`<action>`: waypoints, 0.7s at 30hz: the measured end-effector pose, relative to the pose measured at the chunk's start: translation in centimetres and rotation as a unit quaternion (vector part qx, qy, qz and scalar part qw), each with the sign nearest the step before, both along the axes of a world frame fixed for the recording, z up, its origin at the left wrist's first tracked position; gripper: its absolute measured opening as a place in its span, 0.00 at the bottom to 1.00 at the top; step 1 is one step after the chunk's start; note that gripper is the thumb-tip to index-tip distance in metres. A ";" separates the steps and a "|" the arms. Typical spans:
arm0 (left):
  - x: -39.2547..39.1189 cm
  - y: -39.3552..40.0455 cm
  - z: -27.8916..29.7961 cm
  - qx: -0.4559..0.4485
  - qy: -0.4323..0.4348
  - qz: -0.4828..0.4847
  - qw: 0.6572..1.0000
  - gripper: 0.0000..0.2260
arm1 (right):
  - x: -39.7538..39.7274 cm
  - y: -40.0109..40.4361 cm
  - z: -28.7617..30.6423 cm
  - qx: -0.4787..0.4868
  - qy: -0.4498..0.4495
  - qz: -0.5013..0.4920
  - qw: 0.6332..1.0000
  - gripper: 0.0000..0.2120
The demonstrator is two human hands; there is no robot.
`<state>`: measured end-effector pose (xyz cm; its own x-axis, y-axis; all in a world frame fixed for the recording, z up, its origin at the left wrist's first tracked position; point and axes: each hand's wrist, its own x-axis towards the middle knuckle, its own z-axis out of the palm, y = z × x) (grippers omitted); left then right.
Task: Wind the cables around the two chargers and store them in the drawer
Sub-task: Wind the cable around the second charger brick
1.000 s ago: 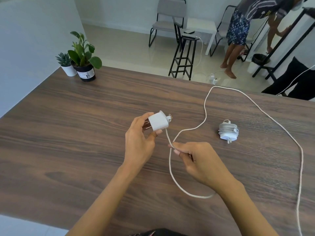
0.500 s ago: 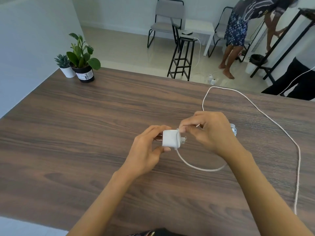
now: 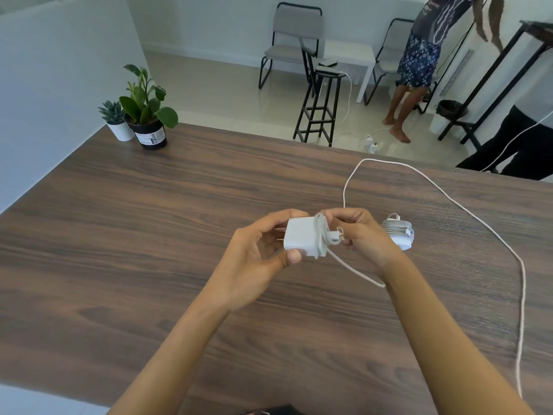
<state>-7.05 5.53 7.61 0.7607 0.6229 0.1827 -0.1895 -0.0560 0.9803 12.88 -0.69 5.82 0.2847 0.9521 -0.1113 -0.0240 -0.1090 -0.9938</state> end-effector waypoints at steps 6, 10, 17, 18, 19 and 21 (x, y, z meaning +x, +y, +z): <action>1.2 1.2 1.6 0.031 -0.032 0.170 0.984 0.18 | -2.3 -0.8 -3.7 -0.051 0.102 -0.059 0.992 0.11; 2.4 2.1 1.2 0.055 0.016 0.275 0.960 0.17 | -4.9 -1.2 -4.8 0.016 -0.044 -0.153 0.987 0.04; 3.8 3.5 -0.3 0.219 0.106 0.339 0.909 0.22 | -6.2 -3.0 -0.6 0.105 -0.466 -0.130 0.869 0.08; 3.8 3.5 -0.5 0.246 0.115 0.334 0.903 0.22 | -6.0 -3.3 0.2 0.105 -0.480 -0.119 0.863 0.08; 3.8 3.5 -0.7 0.269 0.123 0.327 0.897 0.22 | -5.9 -3.4 1.0 0.106 -0.494 -0.108 0.856 0.08; 3.5 3.5 -1.0 0.297 0.135 0.309 0.893 0.23 | -5.5 -3.6 2.5 0.104 -0.526 -0.092 0.839 0.07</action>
